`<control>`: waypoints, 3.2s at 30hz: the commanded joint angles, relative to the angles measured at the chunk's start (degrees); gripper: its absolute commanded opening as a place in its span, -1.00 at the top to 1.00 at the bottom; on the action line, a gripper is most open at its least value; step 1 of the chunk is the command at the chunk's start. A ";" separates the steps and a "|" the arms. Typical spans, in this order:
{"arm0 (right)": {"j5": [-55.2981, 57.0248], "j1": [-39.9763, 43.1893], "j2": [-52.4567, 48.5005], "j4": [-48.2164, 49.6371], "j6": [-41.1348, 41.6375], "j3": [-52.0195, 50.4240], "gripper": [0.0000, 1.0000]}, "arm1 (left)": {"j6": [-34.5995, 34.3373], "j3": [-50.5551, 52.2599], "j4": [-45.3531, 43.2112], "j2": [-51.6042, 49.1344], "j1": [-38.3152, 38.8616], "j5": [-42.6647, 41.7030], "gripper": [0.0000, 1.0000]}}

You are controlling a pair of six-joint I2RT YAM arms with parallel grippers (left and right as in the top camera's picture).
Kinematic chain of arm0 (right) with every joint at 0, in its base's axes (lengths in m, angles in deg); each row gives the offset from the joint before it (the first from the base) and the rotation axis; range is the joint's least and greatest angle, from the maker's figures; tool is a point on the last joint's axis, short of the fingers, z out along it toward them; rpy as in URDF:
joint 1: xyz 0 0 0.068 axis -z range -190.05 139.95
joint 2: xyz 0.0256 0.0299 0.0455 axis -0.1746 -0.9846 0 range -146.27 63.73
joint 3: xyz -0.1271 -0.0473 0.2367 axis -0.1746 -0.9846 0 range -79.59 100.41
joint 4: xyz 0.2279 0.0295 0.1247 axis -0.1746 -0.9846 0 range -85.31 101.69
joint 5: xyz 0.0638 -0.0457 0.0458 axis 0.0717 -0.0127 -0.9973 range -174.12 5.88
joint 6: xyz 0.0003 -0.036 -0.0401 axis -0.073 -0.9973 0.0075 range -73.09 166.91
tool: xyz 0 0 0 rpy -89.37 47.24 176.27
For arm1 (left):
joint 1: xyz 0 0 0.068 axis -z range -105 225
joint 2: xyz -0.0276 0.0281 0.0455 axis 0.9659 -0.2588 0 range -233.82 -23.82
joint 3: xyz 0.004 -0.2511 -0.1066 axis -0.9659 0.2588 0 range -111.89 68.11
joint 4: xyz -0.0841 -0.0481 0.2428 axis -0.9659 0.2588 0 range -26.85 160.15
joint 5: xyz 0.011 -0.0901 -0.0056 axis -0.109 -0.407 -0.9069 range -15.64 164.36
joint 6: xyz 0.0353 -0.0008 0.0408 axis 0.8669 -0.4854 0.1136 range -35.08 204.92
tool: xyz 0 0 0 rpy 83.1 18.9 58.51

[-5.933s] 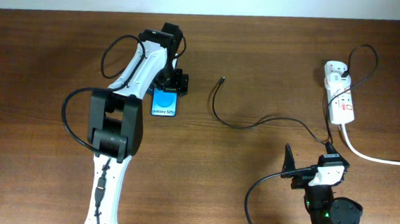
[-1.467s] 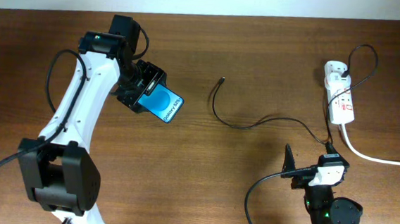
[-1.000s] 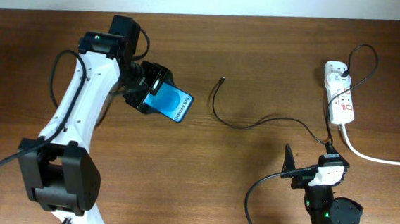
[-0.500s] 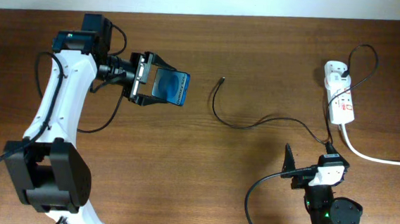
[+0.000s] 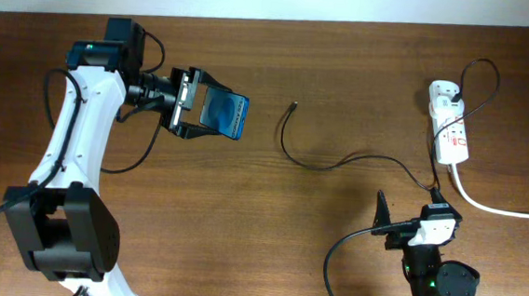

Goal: Plug charger to phone and switch on socket
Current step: 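Hold the phone raised and rotate it toward the table center, then move the right gripper to the phone and grasp its side edge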

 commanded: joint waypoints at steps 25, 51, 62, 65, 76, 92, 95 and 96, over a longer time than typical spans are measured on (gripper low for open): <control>0.11 -0.46 0.44 -0.28 0.42 -0.31 -0.97 | 0.72 0.00 -0.17 2.32 -0.42 -2.32 1.00; 0.11 -0.46 0.44 -0.31 0.42 -0.31 -0.97 | -2.93 0.00 0.04 2.05 0.42 -0.46 1.00; 0.11 -0.46 0.44 -0.28 0.42 -0.31 -0.97 | -2.93 0.00 -0.26 2.05 3.67 32.15 1.00; 0.11 -0.46 0.44 -0.28 0.42 -0.31 -0.97 | -2.91 0.00 -0.35 2.05 6.29 46.10 1.00; 0.11 -0.46 0.44 -0.15 0.42 -0.31 -0.97 | 14.69 0.00 -2.51 2.05 10.01 55.74 1.00; -5.60 -0.46 -17.49 -6.19 15.93 11.04 -0.97 | 21.31 0.00 -5.53 2.05 10.01 51.23 1.00; -5.99 -0.46 -29.46 -12.41 15.93 20.35 -0.97 | 21.31 0.00 -5.53 2.05 10.01 51.23 1.00; -6.01 -0.46 -34.69 -15.93 15.93 24.57 -0.97 | 21.31 0.00 -5.51 2.05 10.01 51.23 1.00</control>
